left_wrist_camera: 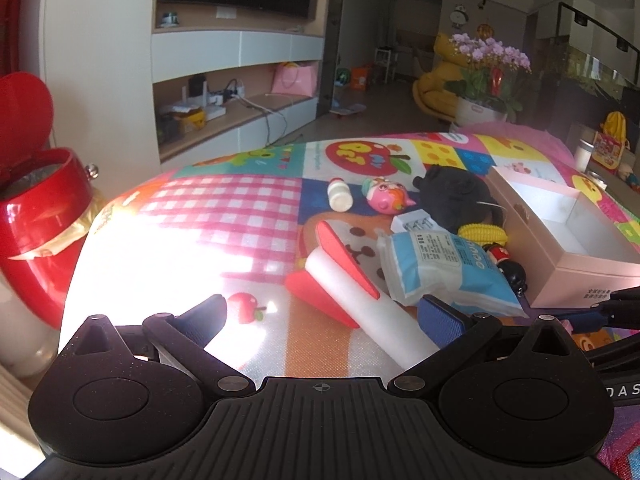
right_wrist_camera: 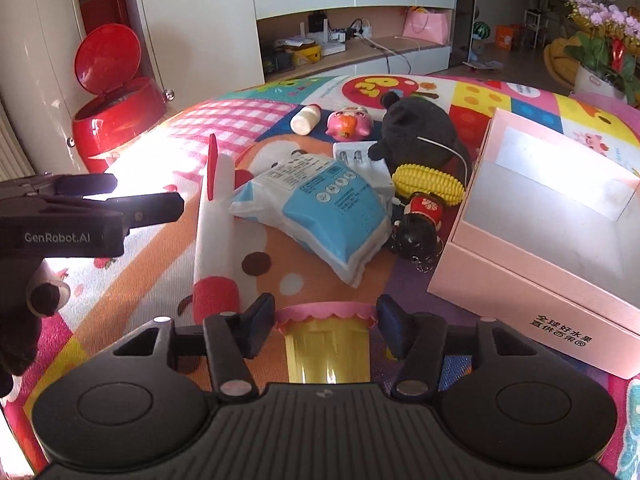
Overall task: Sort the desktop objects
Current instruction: 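Reach the right gripper to the yellow cupcake toy and grasp it, then lift the cupcake toy with the right gripper while the left gripper approaches the white foam stick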
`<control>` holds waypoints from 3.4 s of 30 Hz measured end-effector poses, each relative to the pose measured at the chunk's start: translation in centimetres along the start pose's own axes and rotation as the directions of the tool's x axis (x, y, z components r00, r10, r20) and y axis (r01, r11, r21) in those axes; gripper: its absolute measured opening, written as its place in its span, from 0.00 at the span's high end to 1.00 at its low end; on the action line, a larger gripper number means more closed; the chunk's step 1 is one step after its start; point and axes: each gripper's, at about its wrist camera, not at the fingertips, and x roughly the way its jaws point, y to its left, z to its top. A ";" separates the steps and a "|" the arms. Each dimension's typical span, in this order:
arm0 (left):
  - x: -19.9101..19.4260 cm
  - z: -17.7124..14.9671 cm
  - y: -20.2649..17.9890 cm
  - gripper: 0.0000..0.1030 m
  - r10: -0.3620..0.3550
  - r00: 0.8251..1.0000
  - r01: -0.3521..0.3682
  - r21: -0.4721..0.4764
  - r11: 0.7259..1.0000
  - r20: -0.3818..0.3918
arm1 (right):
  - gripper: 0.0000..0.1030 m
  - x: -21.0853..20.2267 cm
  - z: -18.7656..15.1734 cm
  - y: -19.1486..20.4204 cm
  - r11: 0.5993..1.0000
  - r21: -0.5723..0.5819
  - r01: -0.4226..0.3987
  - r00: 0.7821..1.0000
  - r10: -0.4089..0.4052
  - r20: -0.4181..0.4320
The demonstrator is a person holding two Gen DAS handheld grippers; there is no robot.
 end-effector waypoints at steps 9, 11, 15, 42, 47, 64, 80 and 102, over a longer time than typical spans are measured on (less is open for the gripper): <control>0.0 -0.6 -2.7 0.00 -0.083 0.996 0.084 0.044 0.996 -0.011 | 0.46 -5.1 -6.5 -4.4 0.998 0.057 0.010 0.981 -0.021 0.195; 0.1 -0.9 -3.6 0.00 -0.100 0.995 0.102 0.059 0.993 -0.021 | 0.46 -5.7 -7.9 -5.6 0.994 0.103 0.032 0.978 -0.052 0.201; 0.3 -1.4 -5.1 0.00 -0.126 0.991 0.129 0.090 0.988 -0.041 | 0.46 -6.7 -10.2 -7.2 0.983 0.165 0.086 0.974 -0.117 0.192; 1.0 -3.2 -6.2 0.00 -0.154 0.981 0.171 0.163 0.972 -0.114 | 0.48 -6.7 -9.8 -7.9 0.958 0.187 0.217 0.957 -0.246 0.152; 1.3 -3.3 -5.8 0.00 -0.150 0.981 0.167 0.134 0.977 -0.125 | 0.48 -6.4 -8.3 -6.3 0.942 0.038 0.333 0.933 -0.335 0.128; 2.9 -2.5 -6.6 0.00 -0.209 0.960 0.227 0.082 0.970 -0.187 | 0.18 -7.4 -10.5 -4.9 0.933 0.010 0.360 0.920 -0.357 0.160; 6.5 -0.5 -7.5 0.18 -0.027 0.989 0.034 0.044 0.998 -0.146 | 0.12 -6.7 -10.0 -5.1 0.933 0.095 0.347 0.913 -0.360 0.190; 2.9 -0.7 -1.7 0.05 -0.080 0.986 0.088 0.050 0.995 -0.146 | 0.11 -5.1 -9.9 -5.9 0.931 0.137 0.339 0.922 -0.357 0.147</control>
